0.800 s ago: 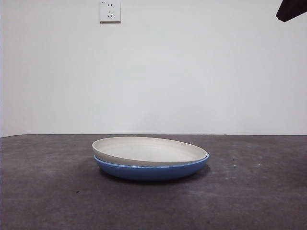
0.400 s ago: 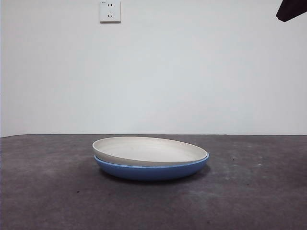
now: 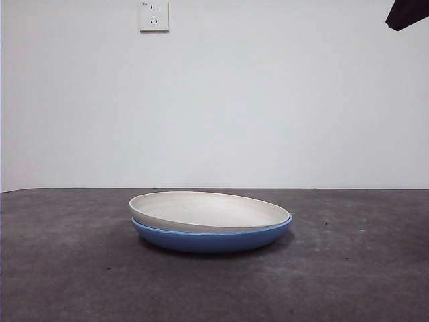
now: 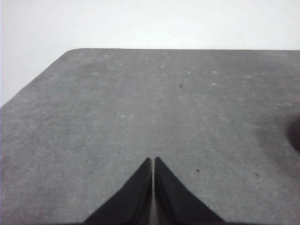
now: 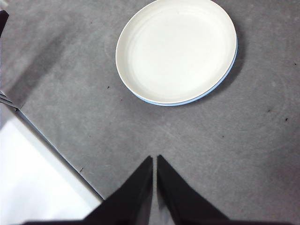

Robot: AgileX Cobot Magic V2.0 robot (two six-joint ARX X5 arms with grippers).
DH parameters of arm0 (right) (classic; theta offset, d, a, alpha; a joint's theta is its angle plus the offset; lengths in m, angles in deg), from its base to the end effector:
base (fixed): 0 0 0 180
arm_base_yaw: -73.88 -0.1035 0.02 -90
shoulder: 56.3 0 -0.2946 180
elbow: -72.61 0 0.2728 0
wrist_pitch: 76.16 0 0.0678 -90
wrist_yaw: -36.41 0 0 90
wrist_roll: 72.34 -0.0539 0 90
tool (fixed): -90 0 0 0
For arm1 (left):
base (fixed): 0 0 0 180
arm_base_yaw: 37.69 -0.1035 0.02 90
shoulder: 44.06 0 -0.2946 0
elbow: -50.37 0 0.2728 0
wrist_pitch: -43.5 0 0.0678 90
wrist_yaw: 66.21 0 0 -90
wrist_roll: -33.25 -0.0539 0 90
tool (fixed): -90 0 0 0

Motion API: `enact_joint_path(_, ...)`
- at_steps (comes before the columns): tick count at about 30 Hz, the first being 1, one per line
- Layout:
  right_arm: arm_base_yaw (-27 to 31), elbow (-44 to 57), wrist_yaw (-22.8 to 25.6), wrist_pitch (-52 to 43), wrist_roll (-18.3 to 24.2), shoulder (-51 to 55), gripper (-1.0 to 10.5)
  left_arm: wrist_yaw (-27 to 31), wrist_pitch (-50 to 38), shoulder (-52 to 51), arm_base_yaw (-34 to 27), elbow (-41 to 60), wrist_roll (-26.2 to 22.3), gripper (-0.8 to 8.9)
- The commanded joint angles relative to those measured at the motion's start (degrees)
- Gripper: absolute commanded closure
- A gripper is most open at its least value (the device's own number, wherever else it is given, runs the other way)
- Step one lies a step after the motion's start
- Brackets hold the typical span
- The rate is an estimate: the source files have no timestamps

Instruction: Pick up the white plate, put it on the blue plate, put it on desk

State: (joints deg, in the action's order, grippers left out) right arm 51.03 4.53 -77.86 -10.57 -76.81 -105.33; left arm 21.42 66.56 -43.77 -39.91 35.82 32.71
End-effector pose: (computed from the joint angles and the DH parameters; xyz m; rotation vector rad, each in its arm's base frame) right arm 0.1436 0.0845 0.3301 0.0797 0.8644 0.7428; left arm 0.1100 0.0020 0.1536 0.0033 0.1535 -0.0033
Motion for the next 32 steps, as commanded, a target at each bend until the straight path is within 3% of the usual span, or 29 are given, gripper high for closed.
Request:
enact_joint_path(1, -0.31, -1.01, -0.13, -0.57, 0.63, -0.28, 9.4, 0.07, 0.37, -0.13, -0.02, 1.18, 0.15, 8.06)
enact_joint_path(8, -0.28, -1.01, -0.13, -0.59, 0.98, -0.13, 9.4, 0.07, 0.37, -0.13, -0.02, 1.18, 0.15, 8.06)
enact_joint_path(13, 4.66, -0.52, 2.16, -3.15, 5.55, 2.10, 9.4, 0.07, 0.37, -0.13, -0.02, 1.18, 0.15, 8.06)
enact_joint_path(24, 21.14, 16.00, 1.84, -30.40, 6.23, 20.13, 9.4, 0.07, 0.37, -0.11, -0.02, 1.18, 0.15, 8.06)
enact_joint_path(28, 23.89, 24.55, 2.40, -37.81, 6.23, 26.51, 9.4, 0.07, 0.37, -0.11, -0.02, 1.18, 0.13, 8.06)
enact_joint_path(32, 24.72, 33.20, 6.03, -43.98, 5.92, 32.74, 9.4, 0.07, 0.37, -0.13, -0.02, 1.18, 0.15, 8.06)
